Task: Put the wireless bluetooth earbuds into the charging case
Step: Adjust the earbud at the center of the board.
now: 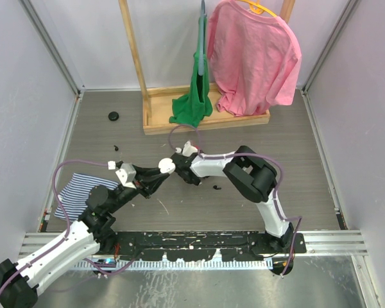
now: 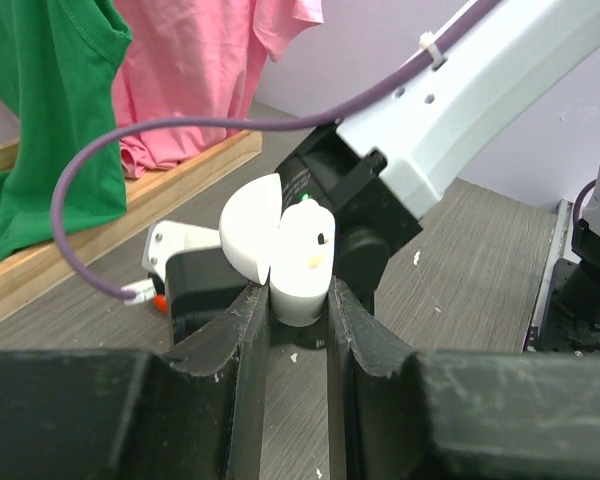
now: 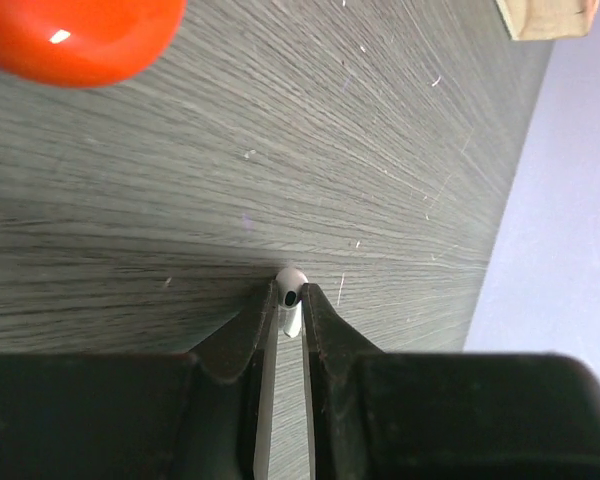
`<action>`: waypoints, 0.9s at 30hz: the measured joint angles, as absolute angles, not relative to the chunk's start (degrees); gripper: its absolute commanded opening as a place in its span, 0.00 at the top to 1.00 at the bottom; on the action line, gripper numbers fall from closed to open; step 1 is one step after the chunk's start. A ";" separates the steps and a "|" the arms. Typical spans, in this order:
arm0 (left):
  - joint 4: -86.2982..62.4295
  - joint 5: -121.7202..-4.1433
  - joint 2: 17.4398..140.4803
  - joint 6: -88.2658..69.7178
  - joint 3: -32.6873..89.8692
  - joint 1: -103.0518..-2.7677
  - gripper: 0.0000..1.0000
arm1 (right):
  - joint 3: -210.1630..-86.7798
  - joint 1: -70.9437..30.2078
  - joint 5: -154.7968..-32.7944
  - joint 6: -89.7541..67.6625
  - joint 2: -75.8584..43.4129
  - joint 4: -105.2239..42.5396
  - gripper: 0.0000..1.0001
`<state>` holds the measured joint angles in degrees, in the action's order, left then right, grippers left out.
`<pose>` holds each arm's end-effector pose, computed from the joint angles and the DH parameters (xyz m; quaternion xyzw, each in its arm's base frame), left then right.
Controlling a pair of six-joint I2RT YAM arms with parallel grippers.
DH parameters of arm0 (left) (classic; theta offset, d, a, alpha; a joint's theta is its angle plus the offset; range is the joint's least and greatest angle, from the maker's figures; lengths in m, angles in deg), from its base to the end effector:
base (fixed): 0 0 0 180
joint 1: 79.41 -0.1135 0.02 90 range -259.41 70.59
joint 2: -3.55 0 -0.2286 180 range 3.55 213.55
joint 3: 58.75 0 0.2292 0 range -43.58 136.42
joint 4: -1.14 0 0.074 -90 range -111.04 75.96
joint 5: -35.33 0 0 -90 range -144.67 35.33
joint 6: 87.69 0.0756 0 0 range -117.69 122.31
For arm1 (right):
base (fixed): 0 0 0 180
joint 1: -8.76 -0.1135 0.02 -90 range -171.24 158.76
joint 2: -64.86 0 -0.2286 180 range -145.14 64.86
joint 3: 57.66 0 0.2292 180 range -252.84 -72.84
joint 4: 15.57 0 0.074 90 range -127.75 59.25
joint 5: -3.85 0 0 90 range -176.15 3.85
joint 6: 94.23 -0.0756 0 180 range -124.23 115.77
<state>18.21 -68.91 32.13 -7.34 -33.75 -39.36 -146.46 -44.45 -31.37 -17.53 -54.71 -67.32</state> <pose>0.1344 -0.1373 0.2429 0.2550 0.5674 -0.3971 0.6748 0.2561 0.2393 0.0785 -0.2742 0.8431 -0.3521 0.3002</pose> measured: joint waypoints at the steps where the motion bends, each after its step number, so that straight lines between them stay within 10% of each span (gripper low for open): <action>1: 18.21 -68.74 32.00 -7.34 -33.78 -39.36 0.95 | -147.29 -45.02 -30.36 -17.75 -55.69 -68.33 0.97; 27: 18.17 -67.27 30.62 -7.37 -34.08 -39.36 0.95 | -154.94 -51.82 -26.93 -18.51 -62.80 -78.91 0.68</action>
